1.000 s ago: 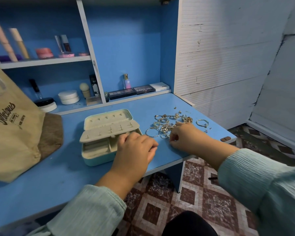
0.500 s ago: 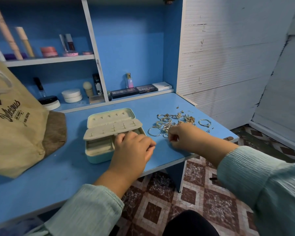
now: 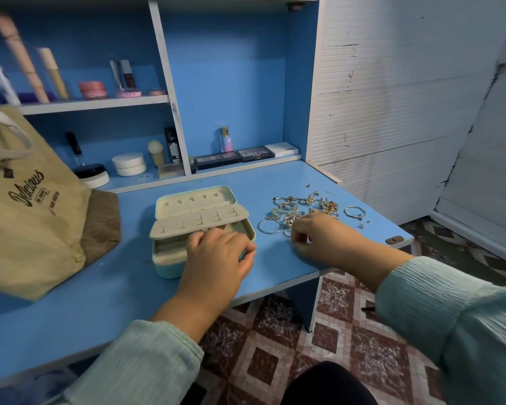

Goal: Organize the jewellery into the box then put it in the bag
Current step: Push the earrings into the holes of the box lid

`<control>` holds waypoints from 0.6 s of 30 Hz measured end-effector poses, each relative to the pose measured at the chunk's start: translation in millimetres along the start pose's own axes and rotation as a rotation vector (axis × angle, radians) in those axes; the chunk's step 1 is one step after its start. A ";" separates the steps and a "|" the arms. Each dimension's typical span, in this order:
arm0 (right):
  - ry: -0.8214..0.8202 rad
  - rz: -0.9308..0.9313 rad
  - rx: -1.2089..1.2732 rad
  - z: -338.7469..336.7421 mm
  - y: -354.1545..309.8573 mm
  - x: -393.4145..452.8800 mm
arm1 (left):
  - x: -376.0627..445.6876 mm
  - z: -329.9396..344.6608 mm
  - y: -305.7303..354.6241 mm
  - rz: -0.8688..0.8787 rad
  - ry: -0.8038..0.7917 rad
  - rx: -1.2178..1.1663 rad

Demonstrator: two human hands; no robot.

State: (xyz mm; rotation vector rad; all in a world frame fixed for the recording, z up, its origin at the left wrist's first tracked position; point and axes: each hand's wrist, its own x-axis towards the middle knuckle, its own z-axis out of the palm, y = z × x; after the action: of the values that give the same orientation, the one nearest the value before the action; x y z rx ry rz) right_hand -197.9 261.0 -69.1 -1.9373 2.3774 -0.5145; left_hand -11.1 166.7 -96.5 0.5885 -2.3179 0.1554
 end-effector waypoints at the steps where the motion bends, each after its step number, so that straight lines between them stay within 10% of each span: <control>1: 0.005 -0.004 0.005 0.1 -0.2 -0.2 | -0.2 -0.3 -0.5 -0.008 0.002 -0.013; 18: 0.098 0.107 0.451 -18.9 -36.2 11.5 | -6.2 -23.8 -19.8 -0.102 0.111 -0.123</control>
State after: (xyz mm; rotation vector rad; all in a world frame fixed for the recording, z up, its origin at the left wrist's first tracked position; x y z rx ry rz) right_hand -170.5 248.3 -39.3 -1.6110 2.1549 -1.0510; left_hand 16.8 158.0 -84.5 0.6190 -2.1678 -0.0025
